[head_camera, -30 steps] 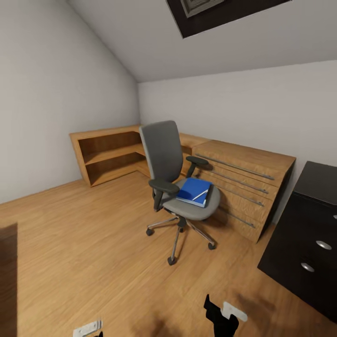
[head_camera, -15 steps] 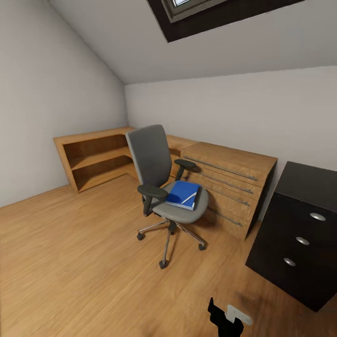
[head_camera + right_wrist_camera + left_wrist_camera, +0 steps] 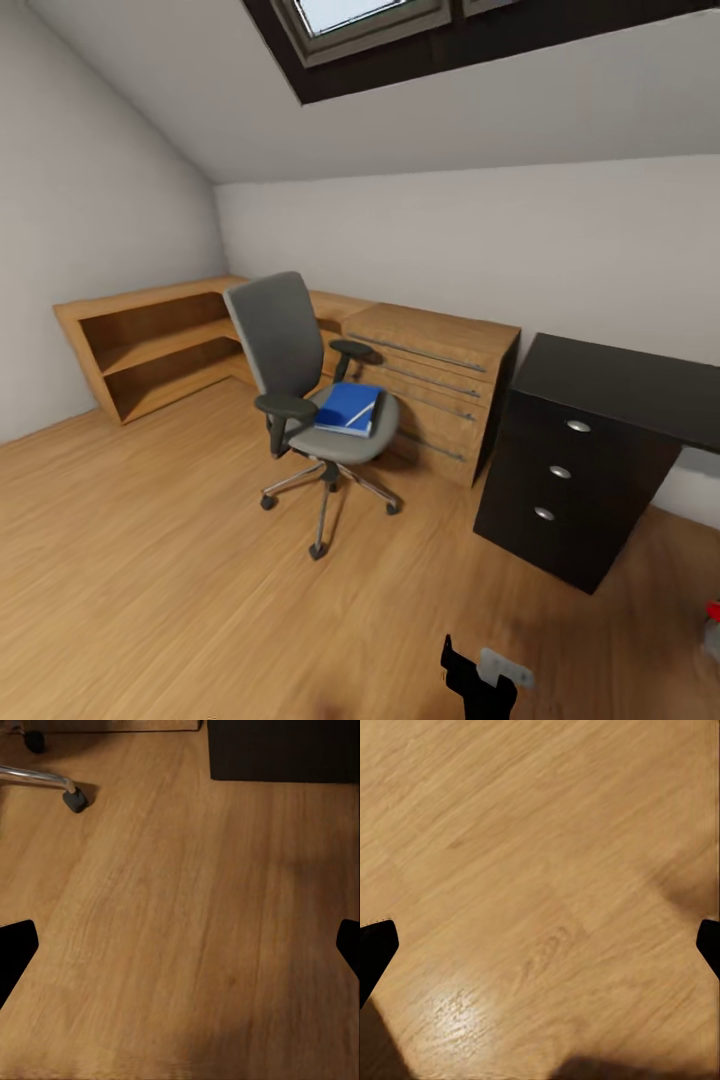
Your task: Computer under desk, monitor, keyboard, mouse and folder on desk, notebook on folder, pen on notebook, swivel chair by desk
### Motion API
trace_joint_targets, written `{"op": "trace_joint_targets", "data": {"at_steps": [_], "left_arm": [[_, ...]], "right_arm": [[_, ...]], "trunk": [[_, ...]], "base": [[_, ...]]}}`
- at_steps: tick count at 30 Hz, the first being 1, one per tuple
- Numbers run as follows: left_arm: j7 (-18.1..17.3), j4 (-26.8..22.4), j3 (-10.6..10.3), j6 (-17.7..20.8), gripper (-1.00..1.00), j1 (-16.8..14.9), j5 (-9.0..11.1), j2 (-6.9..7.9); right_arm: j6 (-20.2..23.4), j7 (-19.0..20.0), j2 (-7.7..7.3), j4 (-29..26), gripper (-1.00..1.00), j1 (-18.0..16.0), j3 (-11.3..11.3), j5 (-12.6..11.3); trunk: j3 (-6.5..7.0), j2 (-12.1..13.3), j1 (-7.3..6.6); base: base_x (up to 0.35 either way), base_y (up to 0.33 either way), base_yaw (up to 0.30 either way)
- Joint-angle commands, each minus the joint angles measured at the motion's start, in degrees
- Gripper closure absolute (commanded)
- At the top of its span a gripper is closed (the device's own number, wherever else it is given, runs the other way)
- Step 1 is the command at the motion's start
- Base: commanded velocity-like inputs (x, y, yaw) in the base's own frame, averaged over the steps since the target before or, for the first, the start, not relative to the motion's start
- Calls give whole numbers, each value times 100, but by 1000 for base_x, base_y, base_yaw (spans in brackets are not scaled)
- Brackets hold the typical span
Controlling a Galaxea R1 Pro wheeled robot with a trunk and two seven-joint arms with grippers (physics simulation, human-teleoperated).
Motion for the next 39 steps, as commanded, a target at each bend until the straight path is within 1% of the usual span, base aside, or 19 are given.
{"op": "trace_joint_targets", "data": {"at_steps": [1,5,12,14,15,18,24,27,30,39], "left_arm": [[-4,-1,7,-25,-100,1,59,-2],[-4,0,2,-25,-100,0,59,-3],[-1,3,3,-18,-100,1,62,1],[3,4,6,-9,-100,0,65,-1],[4,6,7,-4,-100,-1,67,-8],[4,7,7,-1,-100,-2,67,-11],[5,8,3,-7,-100,1,68,-11],[5,8,1,-7,-100,1,68,-18],[5,8,1,-12,-100,2,68,-15],[-2,8,1,-6,-100,1,68,-19]], "right_arm": [[-16,-10,1,4,-100,-4,-24,16],[-18,-10,-3,5,-100,-4,-24,31],[-87,-2,-4,5,-100,12,-24,47],[-215,-1,-4,5,-100,43,-24,117],[-282,-1,-2,5,-100,58,-24,216],[-327,-1,2,5,-100,73,-24,340],[-356,-1,4,5,-100,105,-21,444],[-360,-1,5,5,-100,109,-16,653],[-361,-1,5,5,-100,109,-16,772],[-361,-1,20,11,-100,117,-15,857]], "trunk": [[13,39,-27],[85,199,-115],[211,480,-269],[247,560,-313],[265,600,-335],[319,721,-400],[426,961,-532],[480,1082,-598],[534,1202,-664],[696,1563,-862]], "base": [[-335,0,-290],[-182,0,-295],[-31,0,-298],[-4,0,-300],[-77,0,-300],[-171,0,-300],[-294,0,-300],[-332,-4,-300],[-275,-18,-300],[-77,-5,-300]]}}
